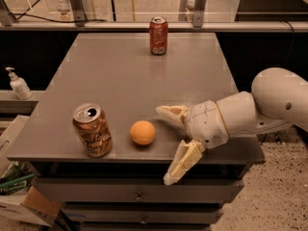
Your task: Move orange near orange can
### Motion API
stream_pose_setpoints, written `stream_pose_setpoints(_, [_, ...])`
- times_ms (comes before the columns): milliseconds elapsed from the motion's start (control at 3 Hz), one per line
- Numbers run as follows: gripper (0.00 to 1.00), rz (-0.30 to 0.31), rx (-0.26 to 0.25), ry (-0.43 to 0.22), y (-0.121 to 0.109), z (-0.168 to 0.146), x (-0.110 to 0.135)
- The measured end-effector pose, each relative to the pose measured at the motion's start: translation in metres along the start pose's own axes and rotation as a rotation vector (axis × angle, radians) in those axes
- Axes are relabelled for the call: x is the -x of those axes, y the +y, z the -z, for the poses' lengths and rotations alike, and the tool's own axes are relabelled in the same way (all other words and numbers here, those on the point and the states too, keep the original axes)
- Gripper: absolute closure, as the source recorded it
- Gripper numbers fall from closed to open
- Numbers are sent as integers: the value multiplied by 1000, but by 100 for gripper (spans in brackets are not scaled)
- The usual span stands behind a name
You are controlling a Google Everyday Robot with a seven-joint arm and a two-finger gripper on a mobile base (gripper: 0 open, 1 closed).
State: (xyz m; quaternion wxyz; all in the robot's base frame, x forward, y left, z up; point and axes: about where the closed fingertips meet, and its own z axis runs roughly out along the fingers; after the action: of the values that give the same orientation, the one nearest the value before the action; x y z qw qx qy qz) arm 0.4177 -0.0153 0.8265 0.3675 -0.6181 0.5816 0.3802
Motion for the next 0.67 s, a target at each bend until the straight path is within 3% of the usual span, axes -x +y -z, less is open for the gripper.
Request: stream_pose_setpoints(667, [0,68,-68,-37,-16,32,19])
